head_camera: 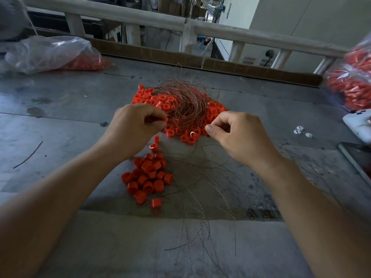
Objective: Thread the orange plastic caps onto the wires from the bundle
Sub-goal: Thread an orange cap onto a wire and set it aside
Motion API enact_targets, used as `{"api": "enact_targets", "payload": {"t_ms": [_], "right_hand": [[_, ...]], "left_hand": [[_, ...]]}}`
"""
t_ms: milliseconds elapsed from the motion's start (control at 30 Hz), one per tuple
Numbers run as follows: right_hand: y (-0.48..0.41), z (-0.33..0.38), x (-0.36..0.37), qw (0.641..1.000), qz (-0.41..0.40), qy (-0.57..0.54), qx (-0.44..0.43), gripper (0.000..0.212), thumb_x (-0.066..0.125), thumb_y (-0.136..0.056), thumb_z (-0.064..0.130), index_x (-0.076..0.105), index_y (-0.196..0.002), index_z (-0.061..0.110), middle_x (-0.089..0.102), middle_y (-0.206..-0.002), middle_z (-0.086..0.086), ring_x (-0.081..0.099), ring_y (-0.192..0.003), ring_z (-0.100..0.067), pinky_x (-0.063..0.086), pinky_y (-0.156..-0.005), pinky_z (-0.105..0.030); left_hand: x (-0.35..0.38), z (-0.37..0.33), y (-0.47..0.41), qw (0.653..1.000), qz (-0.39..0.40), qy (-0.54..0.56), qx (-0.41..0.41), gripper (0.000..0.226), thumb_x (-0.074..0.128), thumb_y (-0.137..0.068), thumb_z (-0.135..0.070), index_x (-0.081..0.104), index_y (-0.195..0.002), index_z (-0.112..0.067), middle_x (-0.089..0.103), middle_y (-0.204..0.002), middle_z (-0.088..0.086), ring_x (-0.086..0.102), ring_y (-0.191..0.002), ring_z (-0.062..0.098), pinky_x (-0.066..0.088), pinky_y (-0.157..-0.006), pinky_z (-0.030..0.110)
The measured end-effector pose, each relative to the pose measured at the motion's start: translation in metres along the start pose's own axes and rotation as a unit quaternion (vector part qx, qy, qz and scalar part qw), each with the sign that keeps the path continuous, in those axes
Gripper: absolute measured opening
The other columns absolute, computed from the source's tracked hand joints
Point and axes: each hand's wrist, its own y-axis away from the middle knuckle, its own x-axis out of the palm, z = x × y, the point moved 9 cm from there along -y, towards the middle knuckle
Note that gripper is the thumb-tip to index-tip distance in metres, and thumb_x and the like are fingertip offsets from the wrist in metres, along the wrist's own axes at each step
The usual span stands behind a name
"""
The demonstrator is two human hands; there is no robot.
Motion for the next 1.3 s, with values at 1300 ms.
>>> {"api": "enact_targets", "payload": {"t_ms": [1300], "right_hand": [[0.004,-0.006,-0.077,0.854,-0.246,-0.446,-0.102,0.01,0.055,-0.086,0.009,0.062,-0.088,0.015,0.068,-0.069,0.008,0.064,-0.078,-0.012,0.052,-0.08,-0.033]], "left_hand": [[-0.005,-0.031,0.023,0.985,0.03,0.171,0.007,0.039,0.075,-0.069,-0.002,0.064,-0.08,-0.038,0.067,-0.069,-0.017,0.064,-0.068,-0.003,0.047,-0.066,0.005]]}}
